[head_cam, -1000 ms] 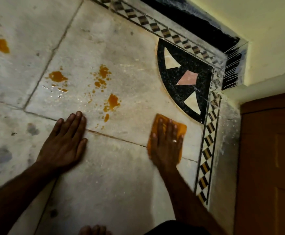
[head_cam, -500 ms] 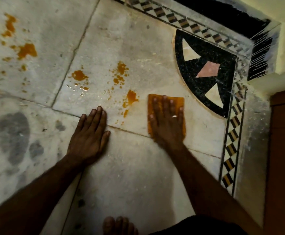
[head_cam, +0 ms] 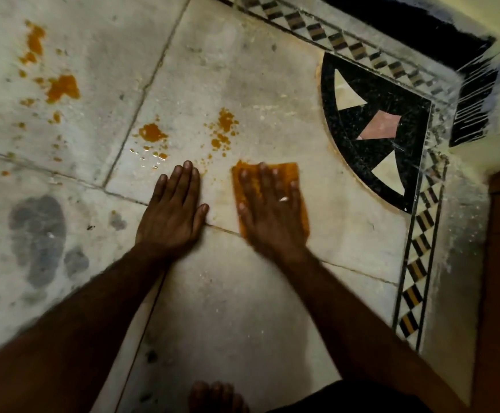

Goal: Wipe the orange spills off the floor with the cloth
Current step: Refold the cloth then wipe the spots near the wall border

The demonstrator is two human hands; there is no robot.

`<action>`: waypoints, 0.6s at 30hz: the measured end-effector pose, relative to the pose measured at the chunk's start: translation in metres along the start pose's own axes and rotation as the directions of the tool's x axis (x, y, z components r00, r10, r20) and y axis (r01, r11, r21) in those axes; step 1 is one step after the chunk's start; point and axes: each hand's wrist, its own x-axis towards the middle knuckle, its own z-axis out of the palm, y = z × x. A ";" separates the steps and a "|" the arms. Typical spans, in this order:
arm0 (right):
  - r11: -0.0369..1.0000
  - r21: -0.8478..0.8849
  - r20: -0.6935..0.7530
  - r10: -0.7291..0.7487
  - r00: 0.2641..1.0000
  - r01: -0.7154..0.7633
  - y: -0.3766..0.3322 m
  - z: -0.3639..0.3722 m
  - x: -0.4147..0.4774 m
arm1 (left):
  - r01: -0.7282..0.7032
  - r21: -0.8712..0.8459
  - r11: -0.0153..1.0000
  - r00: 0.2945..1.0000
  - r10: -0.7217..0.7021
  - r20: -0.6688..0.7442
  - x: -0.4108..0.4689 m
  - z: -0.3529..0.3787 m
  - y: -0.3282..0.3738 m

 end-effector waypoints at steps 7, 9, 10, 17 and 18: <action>0.868 0.055 0.011 0.494 0.869 -0.494 0.078 0.011 -0.070 | 0.013 -0.011 1.000 1.000 -0.013 -0.004 -0.002 -0.001 0.001; 0.865 0.007 -0.013 0.502 0.865 -0.502 0.038 0.024 -0.108 | 0.017 -0.010 1.000 1.000 -0.017 -0.026 -0.003 -0.001 0.002; 0.889 -0.020 -0.037 0.457 0.889 -0.457 0.012 0.029 -0.122 | 0.018 -0.010 1.000 0.999 -0.019 -0.028 -0.003 -0.002 0.002; 0.991 -0.009 -0.049 -0.131 0.990 0.130 -0.051 0.017 -0.037 | 0.013 -0.052 0.999 0.998 -0.016 -0.067 -0.004 0.001 -0.003; 0.984 -0.019 -0.049 -0.177 0.983 0.176 -0.046 0.013 -0.014 | 0.018 -0.055 0.998 0.996 -0.023 -0.083 -0.003 0.002 -0.004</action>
